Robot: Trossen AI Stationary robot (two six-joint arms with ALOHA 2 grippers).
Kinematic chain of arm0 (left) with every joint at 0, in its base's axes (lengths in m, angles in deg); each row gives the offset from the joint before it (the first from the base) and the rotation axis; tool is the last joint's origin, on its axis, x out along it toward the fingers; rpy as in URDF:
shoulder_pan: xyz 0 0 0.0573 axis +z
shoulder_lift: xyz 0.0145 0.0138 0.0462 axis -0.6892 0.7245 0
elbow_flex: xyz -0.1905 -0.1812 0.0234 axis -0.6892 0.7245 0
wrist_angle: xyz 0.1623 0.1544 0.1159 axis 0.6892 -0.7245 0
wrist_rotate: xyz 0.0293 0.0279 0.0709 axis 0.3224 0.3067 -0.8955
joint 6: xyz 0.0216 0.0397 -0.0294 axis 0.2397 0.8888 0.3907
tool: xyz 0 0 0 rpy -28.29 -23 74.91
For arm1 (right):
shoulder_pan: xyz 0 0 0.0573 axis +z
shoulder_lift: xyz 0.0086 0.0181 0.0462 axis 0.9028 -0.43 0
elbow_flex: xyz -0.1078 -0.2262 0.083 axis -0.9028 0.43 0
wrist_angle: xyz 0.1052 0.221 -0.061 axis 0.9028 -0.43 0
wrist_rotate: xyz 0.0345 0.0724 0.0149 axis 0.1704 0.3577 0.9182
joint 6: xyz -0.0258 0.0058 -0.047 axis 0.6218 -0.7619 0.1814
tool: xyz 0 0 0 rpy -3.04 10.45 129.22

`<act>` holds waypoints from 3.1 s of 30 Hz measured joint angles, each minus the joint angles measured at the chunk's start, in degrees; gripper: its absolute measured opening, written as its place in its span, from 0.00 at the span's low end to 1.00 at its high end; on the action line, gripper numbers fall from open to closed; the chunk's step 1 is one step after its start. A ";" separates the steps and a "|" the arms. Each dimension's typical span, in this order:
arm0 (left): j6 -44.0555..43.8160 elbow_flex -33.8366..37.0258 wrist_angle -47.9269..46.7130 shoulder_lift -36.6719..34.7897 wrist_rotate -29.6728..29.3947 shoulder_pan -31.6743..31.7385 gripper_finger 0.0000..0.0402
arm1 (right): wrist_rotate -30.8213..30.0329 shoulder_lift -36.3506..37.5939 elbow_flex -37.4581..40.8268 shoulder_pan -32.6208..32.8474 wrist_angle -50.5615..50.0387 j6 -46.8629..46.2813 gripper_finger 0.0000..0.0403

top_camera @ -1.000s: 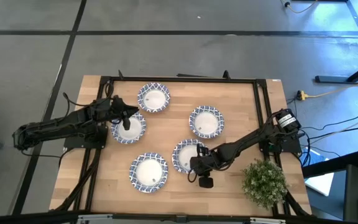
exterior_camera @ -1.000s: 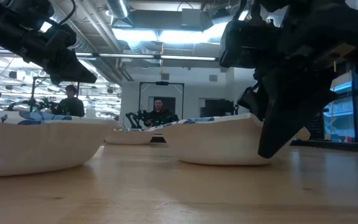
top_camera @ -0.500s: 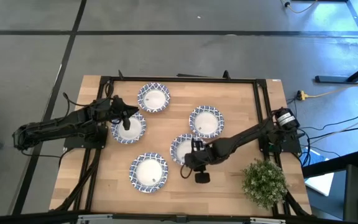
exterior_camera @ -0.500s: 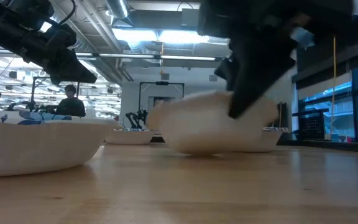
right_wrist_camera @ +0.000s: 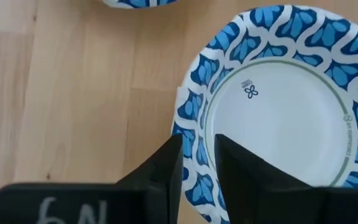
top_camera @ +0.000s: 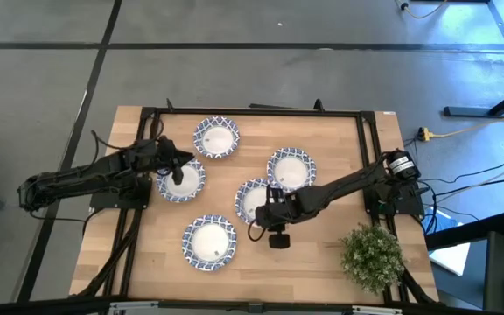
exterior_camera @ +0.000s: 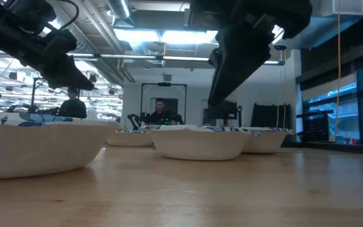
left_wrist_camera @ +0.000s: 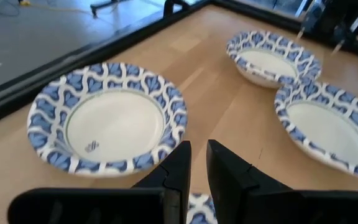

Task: Nest bowls inside each other
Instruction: Stack the blue bowl on the blue bowls

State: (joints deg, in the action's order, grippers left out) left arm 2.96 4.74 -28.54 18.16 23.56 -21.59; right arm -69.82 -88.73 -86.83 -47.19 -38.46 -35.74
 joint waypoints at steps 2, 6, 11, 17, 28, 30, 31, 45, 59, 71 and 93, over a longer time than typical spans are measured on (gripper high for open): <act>0.00 0.00 -1.32 0.00 0.00 0.02 0.12 | 0.05 0.00 0.10 0.01 -0.16 -0.58 0.23; -0.02 0.00 -1.77 -0.01 0.00 0.01 0.12 | 3.51 -0.18 0.10 0.07 0.36 -1.59 0.23; 0.00 0.00 -1.69 -0.02 0.00 0.00 0.12 | 4.15 -0.55 0.16 0.55 0.94 -2.04 0.23; -0.02 0.00 -1.45 -0.01 0.00 0.02 0.12 | 4.20 -1.59 0.16 0.48 1.20 -3.17 0.25; -0.07 -0.02 -1.40 -0.02 0.01 0.00 0.12 | 4.79 -5.11 0.16 0.52 1.04 -1.52 0.42; -0.07 0.00 -1.38 0.00 0.01 0.01 0.12 | 4.67 -5.08 0.16 0.52 1.21 -1.48 0.45; -0.08 -0.02 -1.37 -0.01 0.00 0.00 0.12 | 4.60 -5.05 0.16 0.52 1.18 -1.47 0.46; -0.09 -0.01 -1.38 -0.01 0.00 0.02 0.12 | 4.59 -4.90 0.05 0.52 1.15 0.29 0.54; -0.09 -0.02 -1.38 -0.02 0.00 0.00 0.12 | -0.43 -4.70 -4.67 0.39 -1.68 5.73 0.54; -0.04 -0.01 -1.40 -0.01 0.00 0.01 0.12 | 0.38 -6.93 -4.62 0.39 -3.84 4.95 0.54; 0.04 -0.02 -1.69 -0.02 0.00 0.02 0.12 | -1.85 -7.96 -4.56 -0.39 -3.94 5.32 0.25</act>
State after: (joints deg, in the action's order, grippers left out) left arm 3.01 4.72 -30.22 18.14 23.56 -21.57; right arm -71.67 -96.69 -91.38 -47.58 -42.41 -30.42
